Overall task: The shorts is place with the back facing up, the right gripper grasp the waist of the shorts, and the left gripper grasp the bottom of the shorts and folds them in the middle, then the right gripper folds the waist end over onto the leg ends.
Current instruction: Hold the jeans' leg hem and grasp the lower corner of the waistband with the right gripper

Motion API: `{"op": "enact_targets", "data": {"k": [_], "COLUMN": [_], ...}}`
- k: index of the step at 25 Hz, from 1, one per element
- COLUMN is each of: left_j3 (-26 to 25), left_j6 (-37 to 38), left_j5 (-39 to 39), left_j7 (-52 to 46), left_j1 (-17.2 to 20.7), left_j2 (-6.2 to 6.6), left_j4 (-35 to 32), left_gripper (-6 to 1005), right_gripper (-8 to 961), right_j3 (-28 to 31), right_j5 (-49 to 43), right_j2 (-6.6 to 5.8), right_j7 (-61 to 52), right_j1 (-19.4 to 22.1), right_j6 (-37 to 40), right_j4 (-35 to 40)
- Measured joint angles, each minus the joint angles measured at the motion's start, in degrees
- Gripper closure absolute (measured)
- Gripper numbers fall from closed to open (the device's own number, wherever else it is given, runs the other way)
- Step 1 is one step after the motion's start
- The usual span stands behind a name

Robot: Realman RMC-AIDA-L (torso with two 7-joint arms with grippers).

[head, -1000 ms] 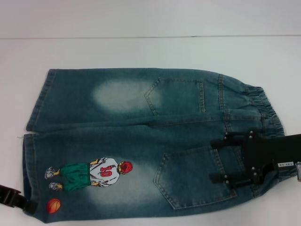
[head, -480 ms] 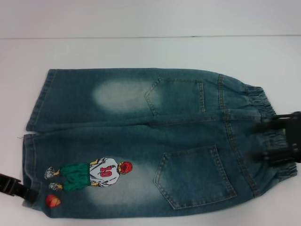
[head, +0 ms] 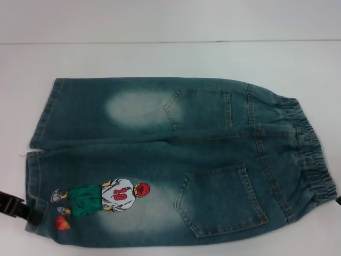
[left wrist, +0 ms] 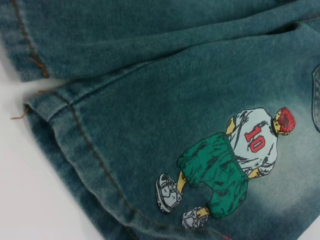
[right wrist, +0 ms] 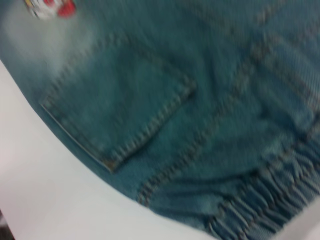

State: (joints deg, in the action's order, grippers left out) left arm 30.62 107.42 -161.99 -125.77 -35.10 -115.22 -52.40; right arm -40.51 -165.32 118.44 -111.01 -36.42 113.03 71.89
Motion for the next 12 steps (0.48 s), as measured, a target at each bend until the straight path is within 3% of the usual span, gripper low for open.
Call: {"op": "enact_targets", "data": {"k": [12], "left_j3": [0.06], "left_j6": [-0.07], "left_j5": [-0.08], "left_j7": [0.00], "left_j1": [0.12], "left_j2": [-0.35], "left_j4": [0.00], "left_gripper": [974], "right_gripper": [143], "right_j3": [-7.85], "right_j5": [-2.40], "right_j2": [0.73], "right_j7": [-6.25], "right_j1": [0.11], "right_j6": [-6.91], "right_j4": [-5.82]}}
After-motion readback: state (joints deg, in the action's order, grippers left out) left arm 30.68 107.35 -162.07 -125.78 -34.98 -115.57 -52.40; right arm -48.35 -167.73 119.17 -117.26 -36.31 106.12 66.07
